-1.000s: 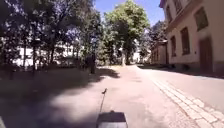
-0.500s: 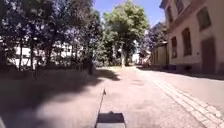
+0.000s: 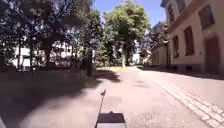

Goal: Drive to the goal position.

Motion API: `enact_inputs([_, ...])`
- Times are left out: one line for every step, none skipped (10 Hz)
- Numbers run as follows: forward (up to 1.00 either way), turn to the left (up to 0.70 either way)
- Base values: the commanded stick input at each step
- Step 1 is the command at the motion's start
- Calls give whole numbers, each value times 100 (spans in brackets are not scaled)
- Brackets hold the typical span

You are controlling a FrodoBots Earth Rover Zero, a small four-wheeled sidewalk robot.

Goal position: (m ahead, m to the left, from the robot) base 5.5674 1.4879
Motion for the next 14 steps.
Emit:
enact_inputs([70,-2])
enact_inputs([70,0])
enact_inputs([70,-1])
enact_inputs([70,-8])
enact_inputs([70,-13])
enact_inputs([70,-14])
enact_inputs([70,-14])
enact_inputs([70,-14])
enact_inputs([70,-14])
enact_inputs([70,-14])
enact_inputs([70,-14])
enact_inputs([70,-14])
enact_inputs([70,-14])
enact_inputs([70,-14])
